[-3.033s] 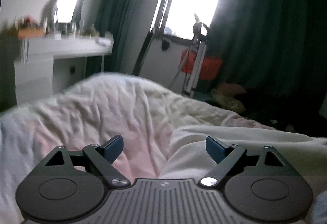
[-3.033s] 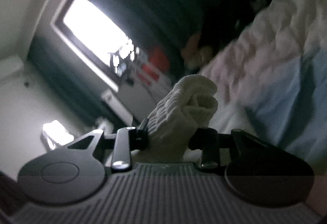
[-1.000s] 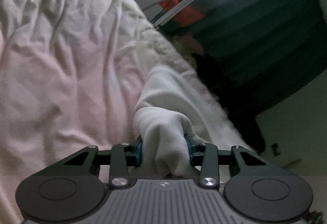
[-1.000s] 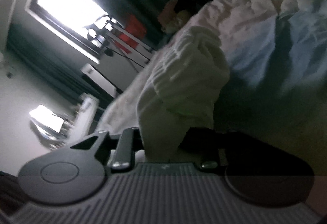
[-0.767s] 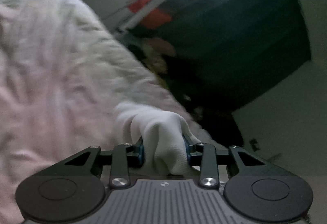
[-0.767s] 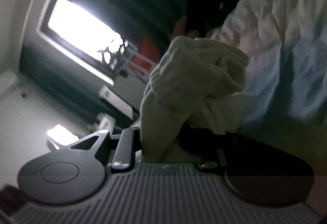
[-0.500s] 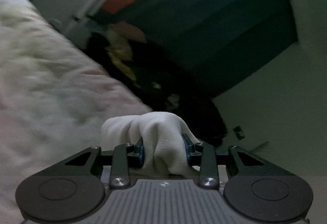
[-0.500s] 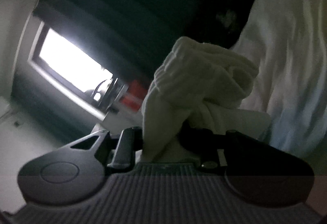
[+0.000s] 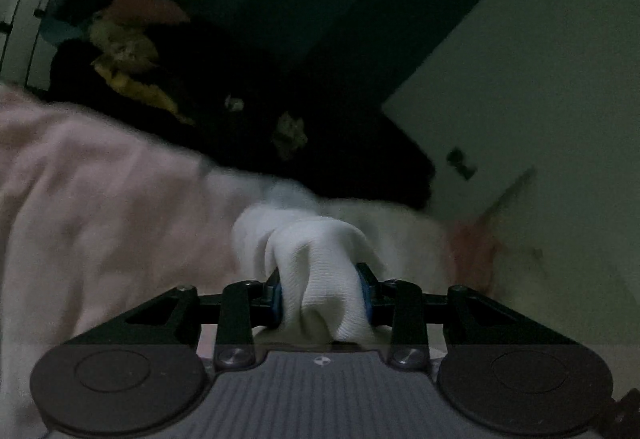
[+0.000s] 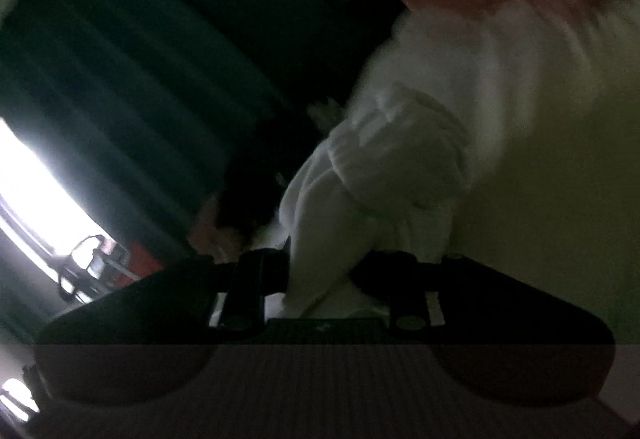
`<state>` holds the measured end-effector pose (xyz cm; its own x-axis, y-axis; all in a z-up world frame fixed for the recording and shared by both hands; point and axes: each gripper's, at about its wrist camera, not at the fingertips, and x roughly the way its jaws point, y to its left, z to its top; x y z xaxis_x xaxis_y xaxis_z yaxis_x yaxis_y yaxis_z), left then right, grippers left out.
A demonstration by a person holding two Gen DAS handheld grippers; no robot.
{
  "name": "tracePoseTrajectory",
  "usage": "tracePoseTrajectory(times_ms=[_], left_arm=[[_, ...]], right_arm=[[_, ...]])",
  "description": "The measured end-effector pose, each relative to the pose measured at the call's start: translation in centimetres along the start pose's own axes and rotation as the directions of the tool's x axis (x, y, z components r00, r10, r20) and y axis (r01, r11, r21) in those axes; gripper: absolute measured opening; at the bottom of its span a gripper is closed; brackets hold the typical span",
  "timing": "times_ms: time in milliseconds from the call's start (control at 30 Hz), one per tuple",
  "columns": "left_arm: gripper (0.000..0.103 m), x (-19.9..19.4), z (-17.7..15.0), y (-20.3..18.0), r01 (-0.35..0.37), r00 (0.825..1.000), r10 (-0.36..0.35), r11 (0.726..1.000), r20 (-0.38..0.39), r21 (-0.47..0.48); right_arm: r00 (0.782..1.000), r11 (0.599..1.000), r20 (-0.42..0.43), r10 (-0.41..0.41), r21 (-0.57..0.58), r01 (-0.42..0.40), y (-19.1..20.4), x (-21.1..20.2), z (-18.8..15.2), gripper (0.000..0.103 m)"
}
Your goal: Fold clothes
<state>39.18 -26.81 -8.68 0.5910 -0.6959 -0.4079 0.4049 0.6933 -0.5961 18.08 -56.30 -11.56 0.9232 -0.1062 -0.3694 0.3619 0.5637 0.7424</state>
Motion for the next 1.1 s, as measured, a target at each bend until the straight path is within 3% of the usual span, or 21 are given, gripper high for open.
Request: tracePoseTrajectory(times_ms=[167,300,467,633,700,900,967,1000,1033,1100], left_arm=[[0.042,-1.0,-4.9,3.9,-0.054,0.995,0.057,0.997,-0.084,0.046],[0.047,-1.9,-4.9,3.5,-0.072,0.991,0.081,0.994,-0.109,0.08],[0.05,-4.4,-4.0,-1.1,-0.164,0.97,0.203,0.953,-0.135,0.254],[0.059,-9.9,-3.3,-6.5,-0.161,0.976,0.202,0.926,-0.086,0.342],[0.064,-12.8,-3.2,-8.8,-0.155,0.981,0.187,0.917,-0.053,0.368],[0.095,-20.6,-3.7,-14.8,-0.172,0.984,0.178,0.892,0.027,0.418],[0.103,-23.2,-4.3,-16.5,-0.18,0.983,0.176,0.88,0.049,0.44],[0.103,-24.6,-4.6,-17.2,-0.182,0.983,0.171,0.874,0.065,0.45],[0.103,-25.8,-4.9,-17.8,-0.183,0.983,0.166,0.87,0.079,0.458],[0.103,-28.1,-5.7,-18.7,-0.187,0.982,0.158,0.862,0.101,0.471]], right_arm=[[0.996,0.997,-0.075,-0.057,0.056,0.061,-3.5,-1.0,-5.2,0.036],[0.985,0.992,-0.146,-0.09,0.074,0.102,-4.1,-2.5,-5.9,0.041],[0.965,0.984,-0.196,-0.177,-0.006,0.179,-1.8,-7.1,-4.6,0.041],[0.968,0.977,-0.164,-0.19,-0.131,0.17,1.5,-13.3,-3.8,0.041],[0.975,0.971,-0.135,-0.178,-0.181,0.153,3.9,-15.8,-3.0,0.041],[0.99,0.932,-0.06,-0.125,-0.348,0.097,9.5,-22.3,-2.5,0.042],[0.996,0.92,-0.023,-0.089,-0.384,0.073,11.0,-24.4,-2.9,0.07],[0.998,0.917,-0.001,-0.067,-0.395,0.061,11.7,-25.5,-3.2,0.093],[0.999,0.913,0.021,-0.045,-0.405,0.05,12.3,-26.6,-3.4,0.099],[0.999,0.902,0.045,-0.018,-0.43,0.036,13.6,-28.6,-4.1,0.098]])
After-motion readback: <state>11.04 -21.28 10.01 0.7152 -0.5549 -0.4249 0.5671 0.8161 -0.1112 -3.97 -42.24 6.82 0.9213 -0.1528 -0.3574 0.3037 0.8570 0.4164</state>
